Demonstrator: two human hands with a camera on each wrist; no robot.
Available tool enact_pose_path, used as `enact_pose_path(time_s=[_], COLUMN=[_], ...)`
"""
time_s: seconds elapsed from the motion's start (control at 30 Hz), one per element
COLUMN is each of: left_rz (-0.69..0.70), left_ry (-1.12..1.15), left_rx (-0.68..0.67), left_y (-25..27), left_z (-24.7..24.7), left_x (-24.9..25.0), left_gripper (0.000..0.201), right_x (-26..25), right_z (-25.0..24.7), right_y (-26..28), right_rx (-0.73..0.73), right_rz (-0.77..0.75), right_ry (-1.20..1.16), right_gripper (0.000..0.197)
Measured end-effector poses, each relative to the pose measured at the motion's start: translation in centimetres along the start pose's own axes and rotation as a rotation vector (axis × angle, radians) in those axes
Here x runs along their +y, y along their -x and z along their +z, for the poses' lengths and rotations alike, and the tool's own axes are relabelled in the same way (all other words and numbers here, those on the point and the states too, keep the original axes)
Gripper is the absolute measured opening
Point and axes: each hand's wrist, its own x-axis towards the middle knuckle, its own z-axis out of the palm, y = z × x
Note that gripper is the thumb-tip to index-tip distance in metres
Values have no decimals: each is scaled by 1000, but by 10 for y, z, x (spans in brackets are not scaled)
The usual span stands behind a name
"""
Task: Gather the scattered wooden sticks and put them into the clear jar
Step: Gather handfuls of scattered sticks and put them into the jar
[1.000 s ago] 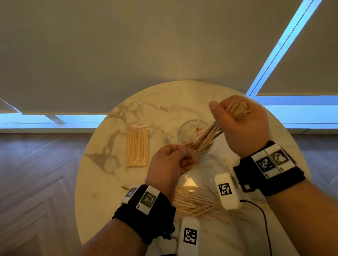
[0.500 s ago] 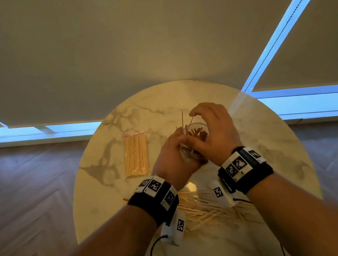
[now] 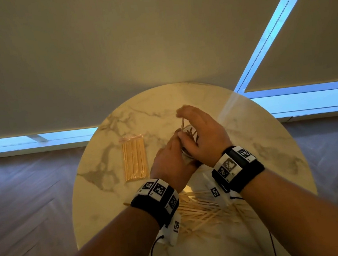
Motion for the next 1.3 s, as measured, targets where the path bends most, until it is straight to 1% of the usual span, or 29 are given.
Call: enact_pose_path(time_s=[0.03, 0.07, 0.1, 0.17, 0.2, 0.27, 0.33, 0.4, 0.43, 0.47, 0.5, 0.53, 0.6, 0.63, 0.7, 0.73, 0.77, 0.8, 0.87, 0.9, 0.93, 0.97, 1.0, 1.07, 1.1, 1.13, 1.2, 1.23, 1.3], left_rz=[-10, -17, -18, -19, -25, -25, 4, 26, 1, -25, -26, -12, -15, -32, -66, -92, -138, -180, -240, -257, -273, -292, -309, -329, -335, -339, -332, -316, -266], left_ry=[-7, -7, -2, -8, 0, 39, 37, 11, 46, 80, 115, 136, 175, 202, 192, 127, 28, -95, -324, -403, -453, -484, -506, -539, -547, -548, -550, -556, -566], left_rx=[0, 1, 2, -5, -8, -15, -22, -24, -8, 9, 24, 21, 2, 2, 4, -11, -57, -115, -228, -269, -294, -314, -331, -352, -346, -334, -325, -328, -335], left_y=[-1, -1, -1, 1, 1, -1, -1, 0, 0, 1, 1, -1, -4, -3, 0, 4, 9, 17, 33, 44, 54, 62, 69, 78, 79, 79, 79, 79, 84], left_z=[0, 0, 0, 0, 0, 0, 3, 6, 7, 8, 7, 6, 7, 6, 7, 7, 10, 13, 23, 27, 33, 38, 43, 53, 57, 60, 66, 69, 76], left_x=[-1, -2, -3, -3, -4, -7, -7, -10, -10, -11, -11, -11, -9, -7, -11, -16, -24, -34, -56, -64, -71, -75, -77, -77, -74, -71, -61, -55, -43], left_gripper=[86, 86, 86, 87, 88, 93, 94, 81, 72, 68, 69, 75, 86, 86, 87, 92, 99, 103, 106, 109, 112, 116, 122, 134, 136, 136, 130, 126, 111], right_x=[-1, 0, 2, 10, 13, 15, 13, 6, 5, 5, 5, 3, 6, 11, 28, 44, 64, 84, 124, 139, 150, 157, 160, 156, 152, 146, 135, 129, 117], right_z=[2, 5, 9, 12, 11, 7, 5, 9, 11, 11, 9, 2, -15, -25, -43, -50, -57, -63, -75, -79, -81, -80, -75, -62, -53, -46, -31, -24, -14], right_y=[-3, -4, -3, 4, 8, 15, 20, 20, 19, 18, 17, 17, 26, 36, 65, 83, 104, 124, 164, 181, 197, 209, 218, 223, 221, 217, 213, 213, 217], right_rx=[-60, -115, -155, -205, -235, -272, -296, -433, -491, -516, -511, -476, -326, -214, -15, 26, 16, -45, -268, -386, -475, -520, -527, -491, -489, -489, -471, -469, -506], right_rz=[54, 73, 37, -89, -106, -52, -9, -7, -6, 1, 18, 49, 164, 230, 366, 451, 556, 681, 952, 1065, 1132, 1147, 1109, 951, 864, 799, 745, 712, 591], right_ry=[-9, 4, 38, 153, 204, 260, 303, 387, 423, 420, 370, 283, 69, -10, -56, -36, 14, 86, 195, 237, 276, 310, 326, 322, 312, 298, 245, 226, 225], right_gripper=[52, 55, 50, 38, 41, 53, 66, 73, 75, 76, 73, 70, 64, 59, 43, 37, 33, 34, 50, 57, 63, 68, 72, 69, 66, 63, 57, 52, 41])
